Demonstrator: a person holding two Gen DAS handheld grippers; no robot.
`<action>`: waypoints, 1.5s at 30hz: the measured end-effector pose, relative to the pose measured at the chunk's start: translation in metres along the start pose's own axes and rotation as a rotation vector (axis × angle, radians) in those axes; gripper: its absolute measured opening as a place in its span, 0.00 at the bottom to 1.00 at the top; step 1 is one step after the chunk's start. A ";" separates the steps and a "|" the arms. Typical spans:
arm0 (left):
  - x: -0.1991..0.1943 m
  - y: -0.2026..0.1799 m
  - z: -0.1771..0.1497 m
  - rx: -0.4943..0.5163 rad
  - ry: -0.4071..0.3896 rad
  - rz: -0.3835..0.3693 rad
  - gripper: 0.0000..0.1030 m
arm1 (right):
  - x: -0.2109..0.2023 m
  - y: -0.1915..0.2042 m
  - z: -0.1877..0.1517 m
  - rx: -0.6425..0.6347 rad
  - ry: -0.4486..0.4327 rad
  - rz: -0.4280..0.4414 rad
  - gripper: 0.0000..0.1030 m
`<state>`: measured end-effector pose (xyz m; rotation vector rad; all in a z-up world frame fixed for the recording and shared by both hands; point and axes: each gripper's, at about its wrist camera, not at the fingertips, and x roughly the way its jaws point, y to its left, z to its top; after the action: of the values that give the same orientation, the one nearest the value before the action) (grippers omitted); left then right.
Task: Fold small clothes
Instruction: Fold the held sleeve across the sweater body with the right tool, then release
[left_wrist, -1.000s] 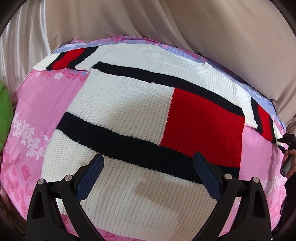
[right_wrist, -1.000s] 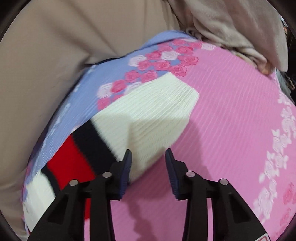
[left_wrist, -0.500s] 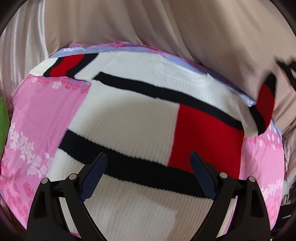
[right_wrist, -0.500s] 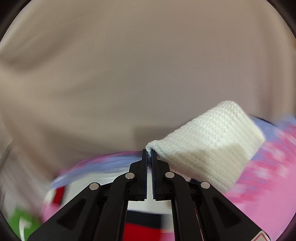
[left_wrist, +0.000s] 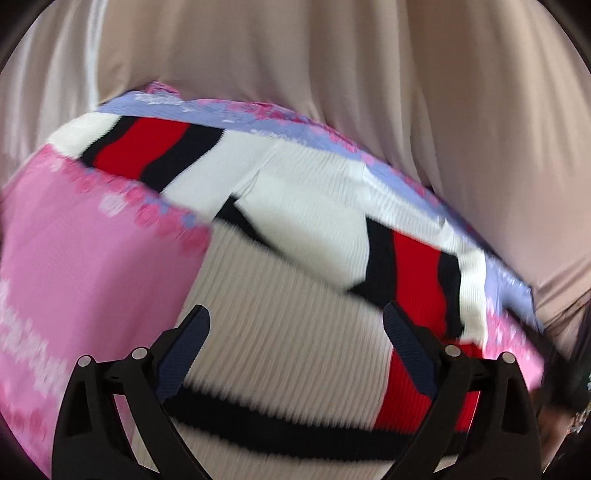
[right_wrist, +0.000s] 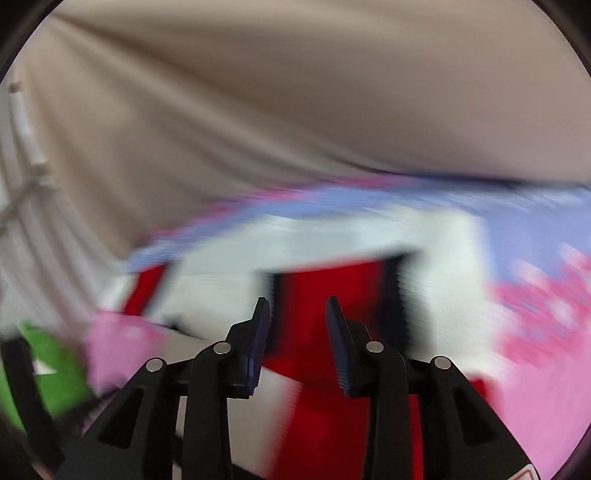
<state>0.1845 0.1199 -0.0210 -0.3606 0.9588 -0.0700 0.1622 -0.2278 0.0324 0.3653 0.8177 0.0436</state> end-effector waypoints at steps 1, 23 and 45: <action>0.012 0.000 0.009 -0.009 0.008 -0.007 0.90 | -0.001 -0.013 -0.010 0.014 0.018 -0.058 0.33; 0.116 -0.020 0.042 -0.032 0.118 -0.042 0.07 | 0.018 -0.141 -0.032 0.323 0.058 -0.190 0.03; 0.113 -0.023 0.039 0.084 0.101 0.027 0.10 | 0.115 -0.121 0.087 0.111 0.091 -0.248 0.13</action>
<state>0.2832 0.0848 -0.0819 -0.2686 1.0567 -0.1044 0.2913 -0.3470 -0.0346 0.3660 0.9529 -0.2178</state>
